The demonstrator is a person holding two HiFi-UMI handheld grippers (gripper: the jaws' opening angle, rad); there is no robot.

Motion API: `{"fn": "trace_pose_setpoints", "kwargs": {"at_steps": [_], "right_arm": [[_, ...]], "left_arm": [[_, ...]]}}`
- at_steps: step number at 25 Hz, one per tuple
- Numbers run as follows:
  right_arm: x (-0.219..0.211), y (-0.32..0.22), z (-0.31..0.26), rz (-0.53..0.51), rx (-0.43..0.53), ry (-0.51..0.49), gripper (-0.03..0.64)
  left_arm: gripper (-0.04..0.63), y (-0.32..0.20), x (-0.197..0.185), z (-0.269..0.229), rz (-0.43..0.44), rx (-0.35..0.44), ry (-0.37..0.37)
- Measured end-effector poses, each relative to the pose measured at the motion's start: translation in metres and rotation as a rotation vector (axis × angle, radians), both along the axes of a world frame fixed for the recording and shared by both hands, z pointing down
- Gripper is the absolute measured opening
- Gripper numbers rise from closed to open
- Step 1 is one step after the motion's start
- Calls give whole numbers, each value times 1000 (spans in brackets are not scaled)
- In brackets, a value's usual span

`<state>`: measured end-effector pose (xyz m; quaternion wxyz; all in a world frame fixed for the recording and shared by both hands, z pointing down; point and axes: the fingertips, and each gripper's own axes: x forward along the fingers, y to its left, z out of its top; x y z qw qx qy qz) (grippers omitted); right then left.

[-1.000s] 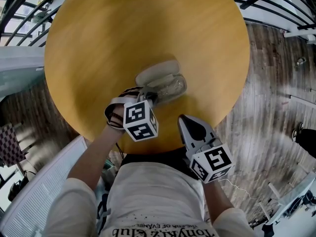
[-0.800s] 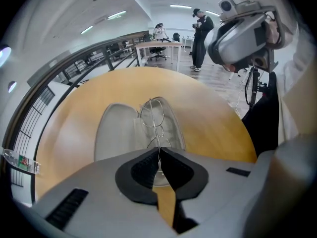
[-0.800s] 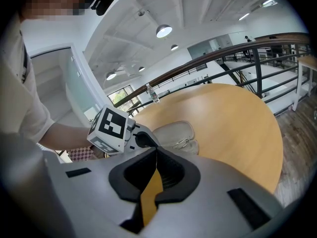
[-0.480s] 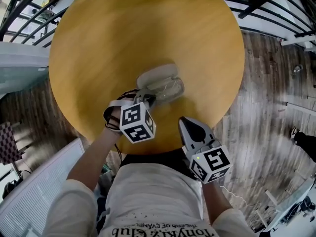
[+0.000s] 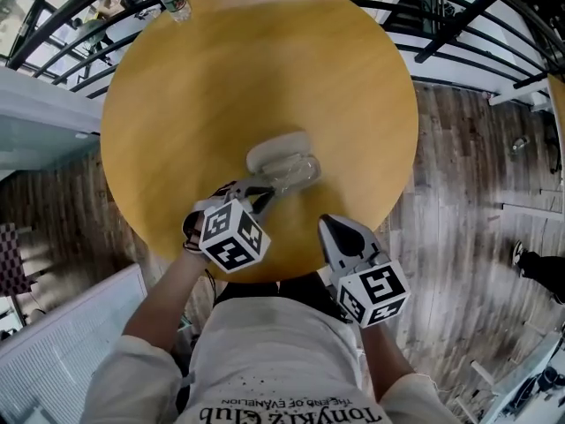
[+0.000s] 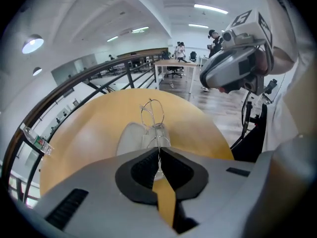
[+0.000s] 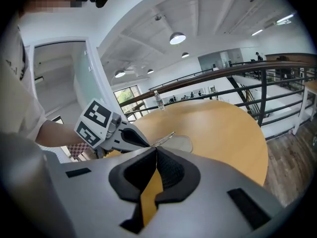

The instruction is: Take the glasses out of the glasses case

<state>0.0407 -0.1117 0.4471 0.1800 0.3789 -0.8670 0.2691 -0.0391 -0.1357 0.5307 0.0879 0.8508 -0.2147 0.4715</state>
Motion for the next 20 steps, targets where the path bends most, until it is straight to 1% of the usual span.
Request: {"fn": "trace_pose_setpoints", "kwargs": {"at_steps": [3, 6, 9, 12, 15, 20], "right_arm": [[0, 0, -8, -24, 15, 28, 26], [1, 6, -11, -45, 6, 76, 26], [-2, 13, -15, -59, 6, 109, 26], [-1, 19, -25, -62, 29, 103, 26], [-3, 22, -36, -58, 58, 95, 26], [-5, 26, -54, -42, 108, 72, 26]], "left_arm": [[37, 3, -3, -19, -71, 14, 71], [35, 12, -7, -37, -140, 25, 140], [37, 22, -10, -57, -189, 41, 204], [37, 32, -7, -78, -237, 53, 282], [37, 41, -11, -93, -310, 66, 366], [37, 61, -21, -112, -431, 119, 451]]}}
